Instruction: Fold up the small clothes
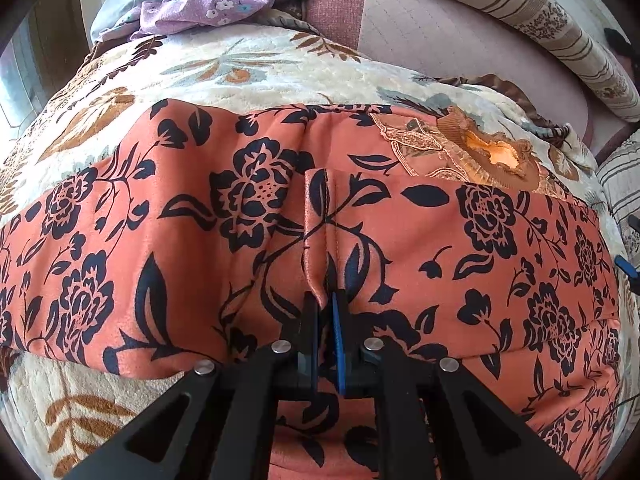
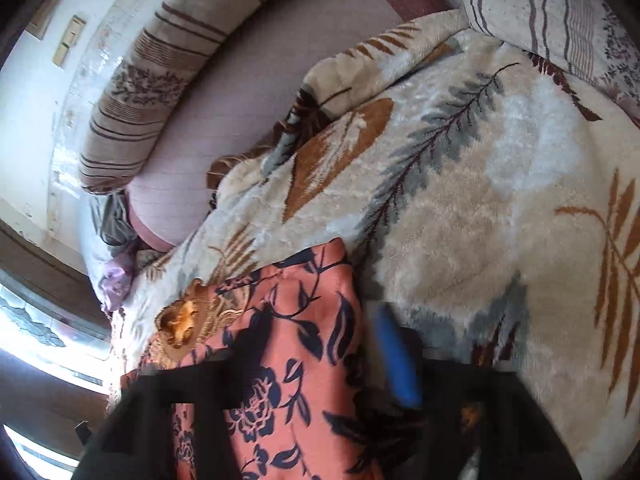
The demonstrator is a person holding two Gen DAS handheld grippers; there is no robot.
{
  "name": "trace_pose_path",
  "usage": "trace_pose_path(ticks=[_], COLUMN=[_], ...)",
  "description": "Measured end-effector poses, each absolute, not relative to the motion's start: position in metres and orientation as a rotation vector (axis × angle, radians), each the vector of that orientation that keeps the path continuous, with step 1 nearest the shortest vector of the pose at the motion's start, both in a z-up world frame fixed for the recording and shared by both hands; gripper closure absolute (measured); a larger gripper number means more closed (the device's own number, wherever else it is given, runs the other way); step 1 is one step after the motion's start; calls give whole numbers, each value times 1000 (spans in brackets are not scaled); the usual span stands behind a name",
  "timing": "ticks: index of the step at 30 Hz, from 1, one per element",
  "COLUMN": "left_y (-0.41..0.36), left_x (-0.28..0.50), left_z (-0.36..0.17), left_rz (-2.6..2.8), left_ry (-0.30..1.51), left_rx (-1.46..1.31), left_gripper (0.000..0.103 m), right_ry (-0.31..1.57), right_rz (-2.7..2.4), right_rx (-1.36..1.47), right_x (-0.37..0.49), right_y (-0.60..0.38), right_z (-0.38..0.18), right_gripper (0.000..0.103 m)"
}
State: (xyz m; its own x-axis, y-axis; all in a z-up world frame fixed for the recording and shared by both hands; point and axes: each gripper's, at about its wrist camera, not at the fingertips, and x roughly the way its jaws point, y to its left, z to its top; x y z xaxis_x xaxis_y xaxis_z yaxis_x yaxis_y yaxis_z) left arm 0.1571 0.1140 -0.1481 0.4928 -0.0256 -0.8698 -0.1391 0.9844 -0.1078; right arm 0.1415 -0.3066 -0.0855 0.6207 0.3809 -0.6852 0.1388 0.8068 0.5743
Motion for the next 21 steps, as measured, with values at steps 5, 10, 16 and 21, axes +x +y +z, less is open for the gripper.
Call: trace_pose_path(ticks=[5,10,16,21], left_y=[116,115,113,112], left_x=[158,157,158,158], left_z=[-149,-149,-149,-149], left_rz=[74,70,74,74], left_ry=[1059,1055,1053,1051], left_rx=[-187,-176,-160,-155], left_gripper=[94,94,94,94], right_ry=[1082,1146,1150,1108], right_rz=[252,210,159,74], right_rx=[577,474,555,602], right_x=[129,120,121,108], right_y=[-287,-277,-290,-297], right_z=[-101,-110,-125,-106], right_gripper=[41,93,94,90])
